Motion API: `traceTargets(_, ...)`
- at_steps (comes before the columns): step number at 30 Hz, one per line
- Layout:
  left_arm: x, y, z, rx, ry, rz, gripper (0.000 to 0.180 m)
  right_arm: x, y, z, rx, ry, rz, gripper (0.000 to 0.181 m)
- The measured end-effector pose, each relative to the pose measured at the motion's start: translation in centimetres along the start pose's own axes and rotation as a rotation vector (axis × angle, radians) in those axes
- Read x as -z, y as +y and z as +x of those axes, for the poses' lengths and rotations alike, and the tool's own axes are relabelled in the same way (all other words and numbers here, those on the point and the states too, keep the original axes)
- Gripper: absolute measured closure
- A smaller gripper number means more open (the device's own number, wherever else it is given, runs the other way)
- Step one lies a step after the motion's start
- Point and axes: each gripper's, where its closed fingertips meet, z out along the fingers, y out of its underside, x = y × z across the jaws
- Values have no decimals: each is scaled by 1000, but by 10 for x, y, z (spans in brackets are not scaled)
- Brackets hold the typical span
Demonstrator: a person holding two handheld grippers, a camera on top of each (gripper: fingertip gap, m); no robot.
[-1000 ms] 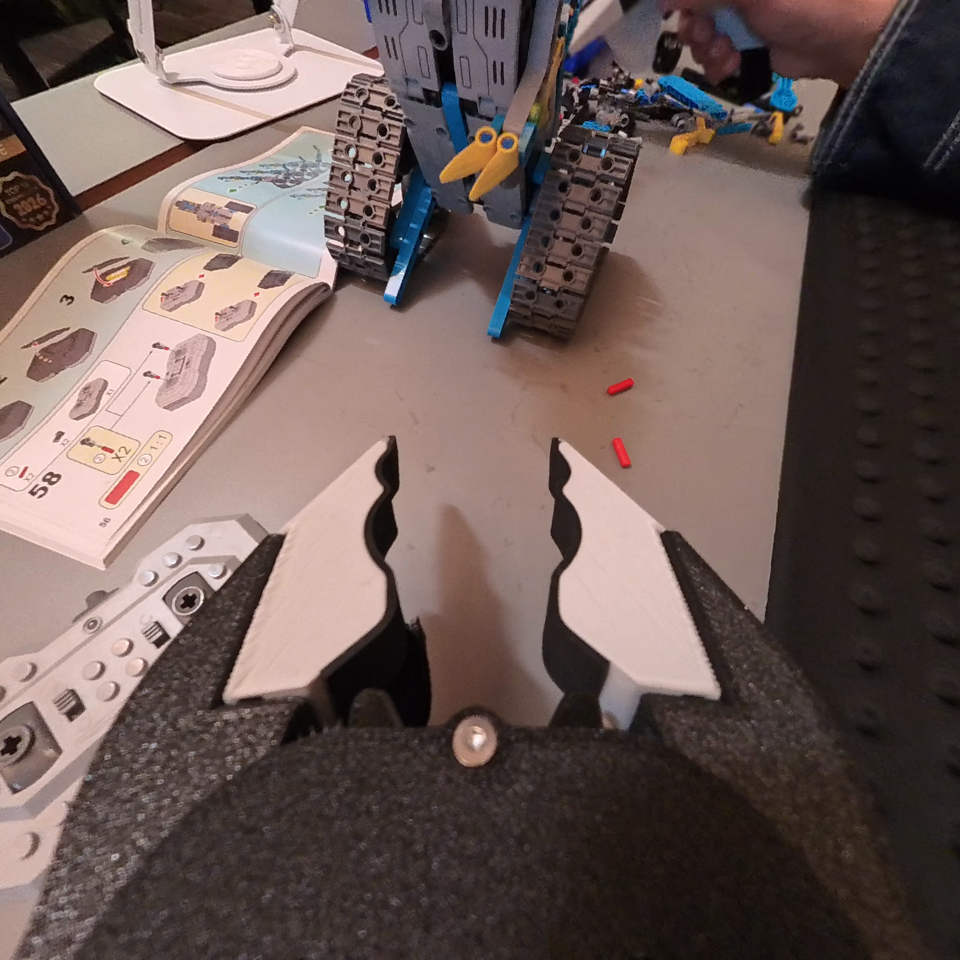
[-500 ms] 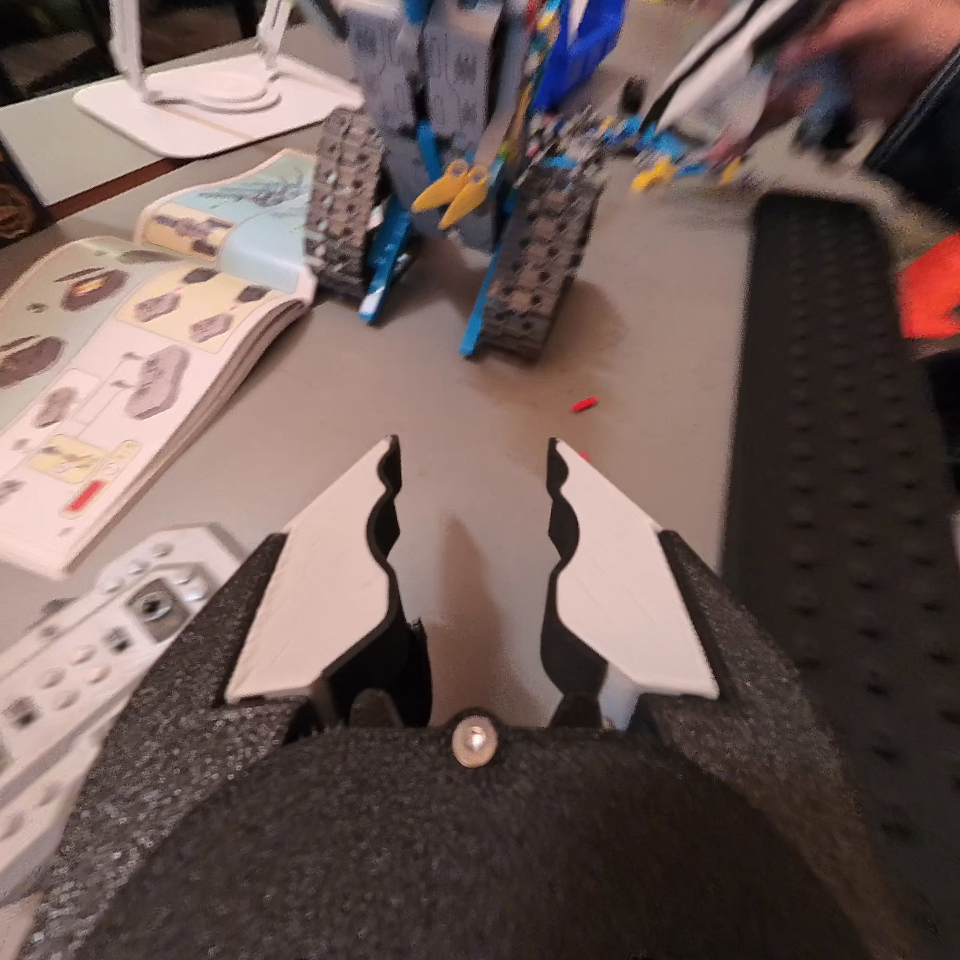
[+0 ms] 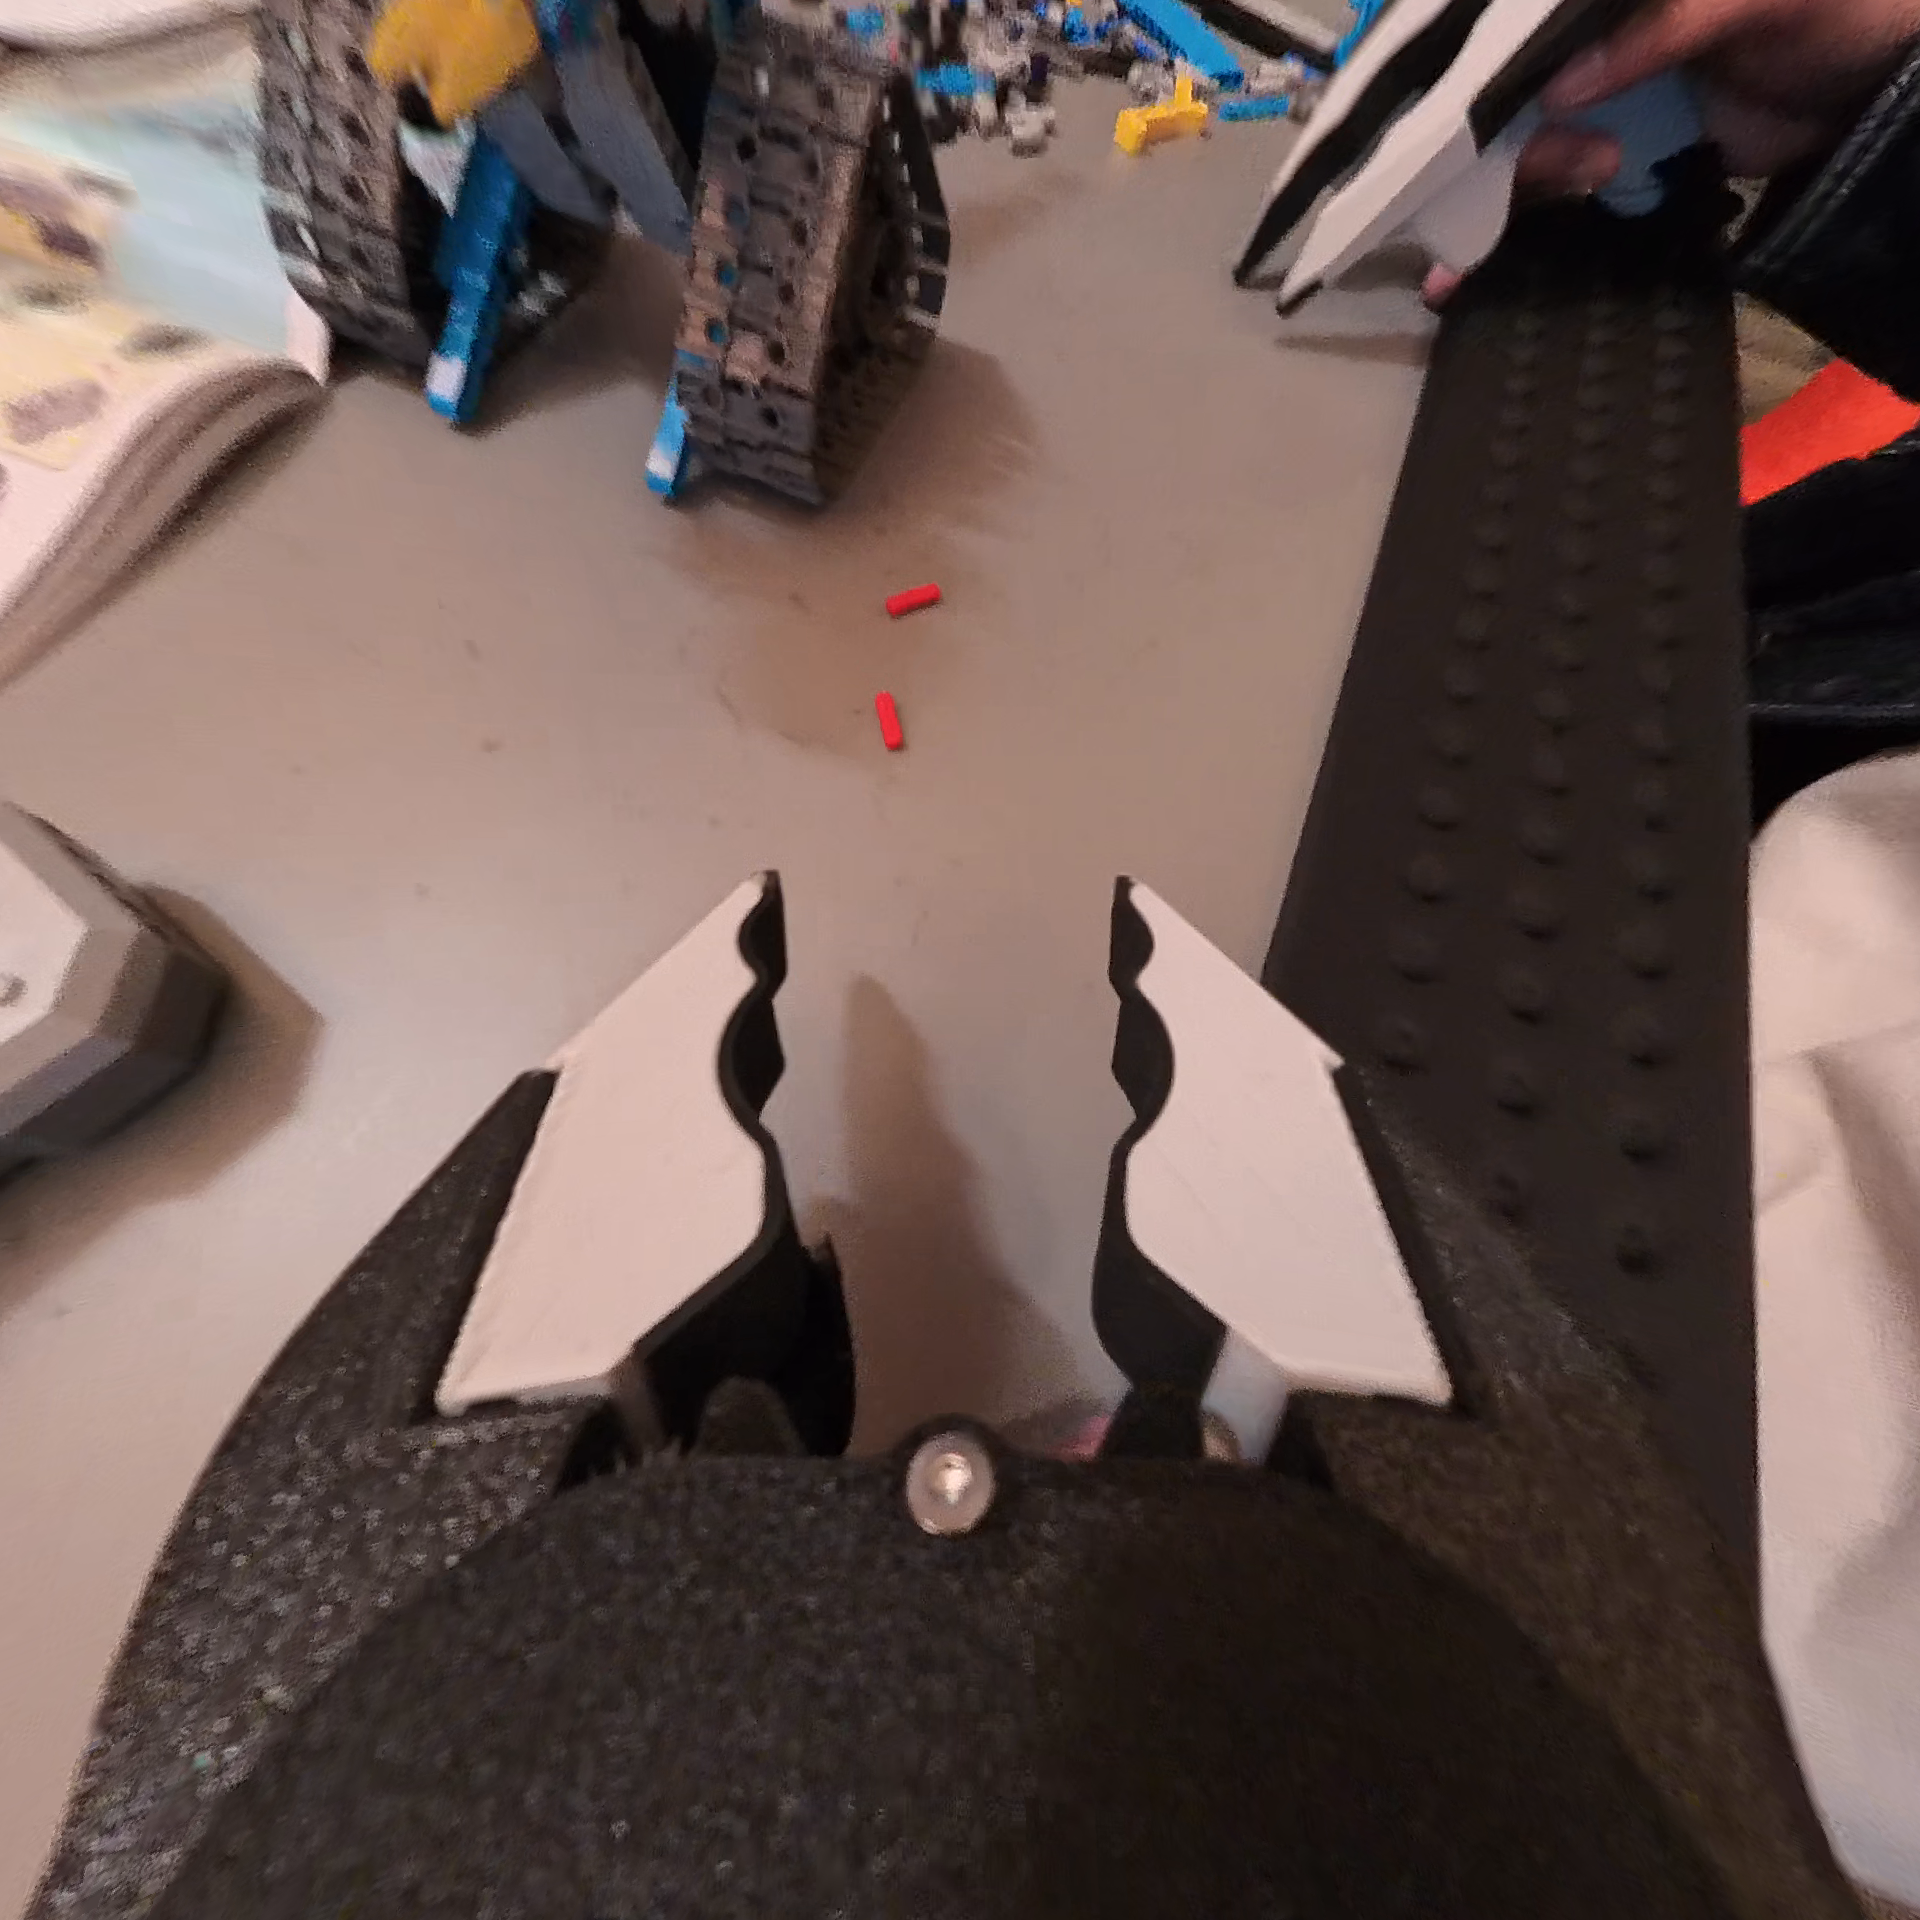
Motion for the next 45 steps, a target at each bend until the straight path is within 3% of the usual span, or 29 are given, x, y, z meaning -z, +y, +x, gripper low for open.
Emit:
traceTargets(10,-4,1,-6,-32,-52,-42,119,23,-6,13,1,46,93,152)
traceTargets(16,-8,-24,-46,-101,-103,4,120,65,-42,123,-11,376,29,154)
traceTargets(19,-17,-41,-60,-91,-82,61,121,90,-72,192,-126,572,59,155)
traceTargets(22,-27,-53,-66,-72,-37,122,122,97,-72,243,-391,689,93,155)
traceTargets(25,-32,-55,-64,-49,27,164,122,76,-71,245,-495,611,201,155)
traceTargets(29,-24,-60,-57,-17,129,210,120,71,-60,246,-471,608,167,158)
traceTargets(32,-30,-54,-52,-69,105,172,120,74,-60,249,-435,653,162,160)
traceTargets(36,-37,-48,-48,-106,99,118,117,72,-63,230,-428,548,179,165)
traceTargets(39,-36,-49,-51,-83,93,126,116,66,-50,197,-358,422,108,167)
traceTargets(45,-36,-49,-52,-54,110,126,116,68,-14,174,-178,410,-23,179)
